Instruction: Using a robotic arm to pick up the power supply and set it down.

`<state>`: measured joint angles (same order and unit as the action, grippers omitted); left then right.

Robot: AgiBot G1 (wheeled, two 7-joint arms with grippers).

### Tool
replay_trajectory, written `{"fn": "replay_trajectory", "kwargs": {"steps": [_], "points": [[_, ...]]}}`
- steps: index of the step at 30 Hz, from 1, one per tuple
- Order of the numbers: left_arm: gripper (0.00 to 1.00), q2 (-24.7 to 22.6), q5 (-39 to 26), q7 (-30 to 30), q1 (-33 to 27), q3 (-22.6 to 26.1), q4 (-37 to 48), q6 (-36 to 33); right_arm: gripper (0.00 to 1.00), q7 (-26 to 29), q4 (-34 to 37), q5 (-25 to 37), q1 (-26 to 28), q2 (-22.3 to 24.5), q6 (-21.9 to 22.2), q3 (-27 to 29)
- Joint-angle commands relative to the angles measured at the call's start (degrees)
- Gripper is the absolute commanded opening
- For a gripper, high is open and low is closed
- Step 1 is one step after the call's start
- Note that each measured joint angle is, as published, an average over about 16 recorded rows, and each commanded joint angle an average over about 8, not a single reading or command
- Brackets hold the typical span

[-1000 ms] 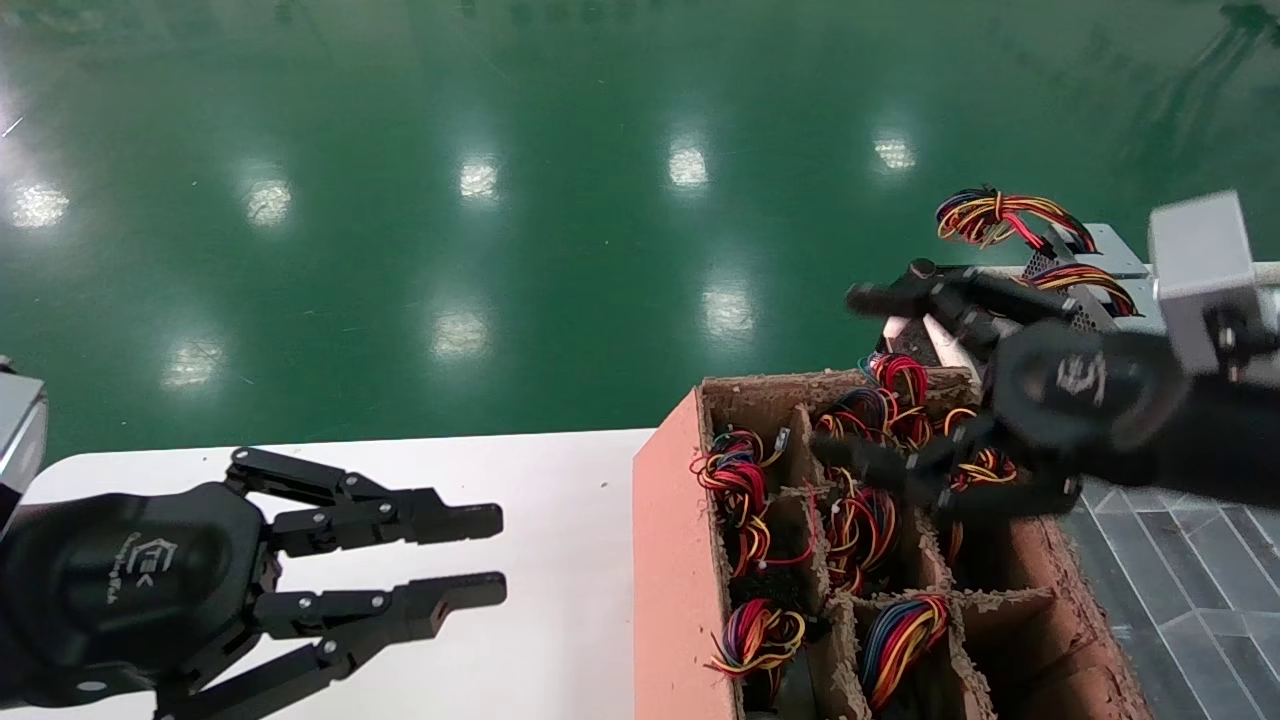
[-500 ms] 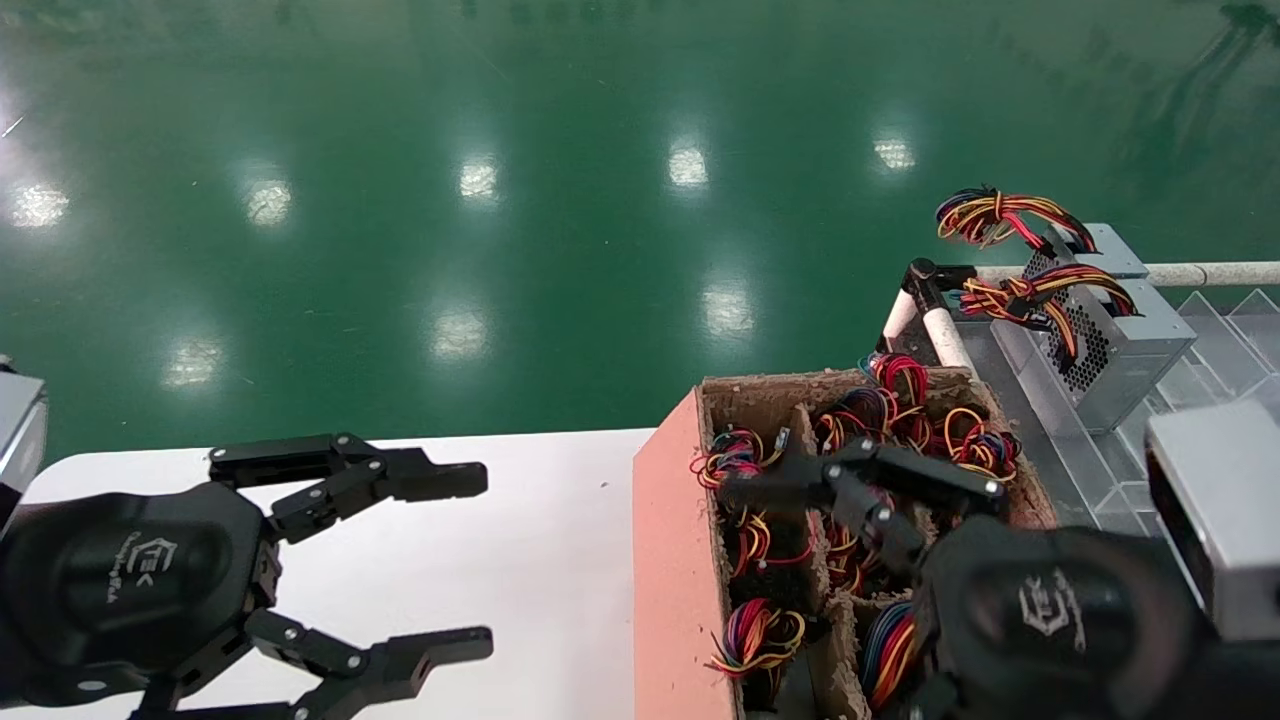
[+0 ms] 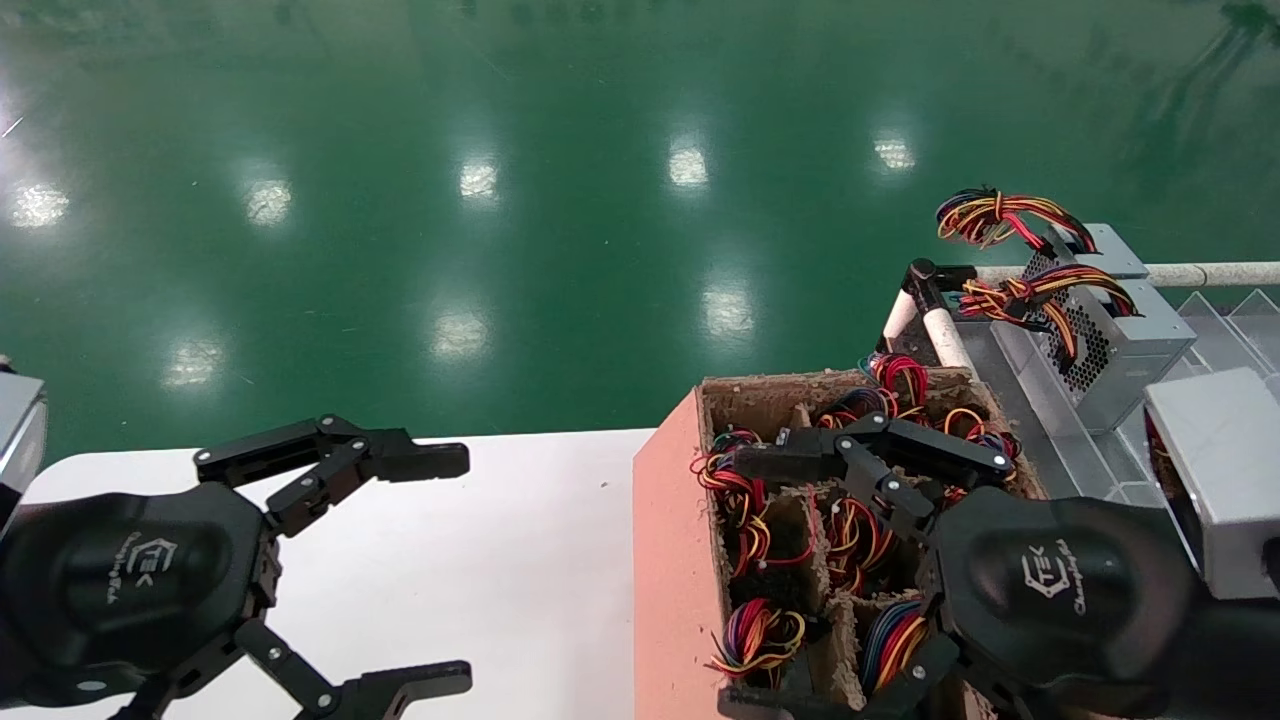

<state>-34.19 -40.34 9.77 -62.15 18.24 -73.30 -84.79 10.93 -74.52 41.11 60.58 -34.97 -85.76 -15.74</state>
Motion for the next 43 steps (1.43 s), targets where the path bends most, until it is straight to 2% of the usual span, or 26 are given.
{"fn": "replay_trajectory", "kwargs": {"steps": [1,43], "points": [[1.0,0.0,0.0,0.0,0.0,0.0,0.0,0.0,1.0,-0.05,0.22,0.17,0.22,0.0,0.0,-0.06],[1.0,0.0,0.0,0.0,0.0,0.0,0.0,0.0,1.0,-0.23,1.09,0.87,1.08,-0.04,0.09,-0.31]]}}
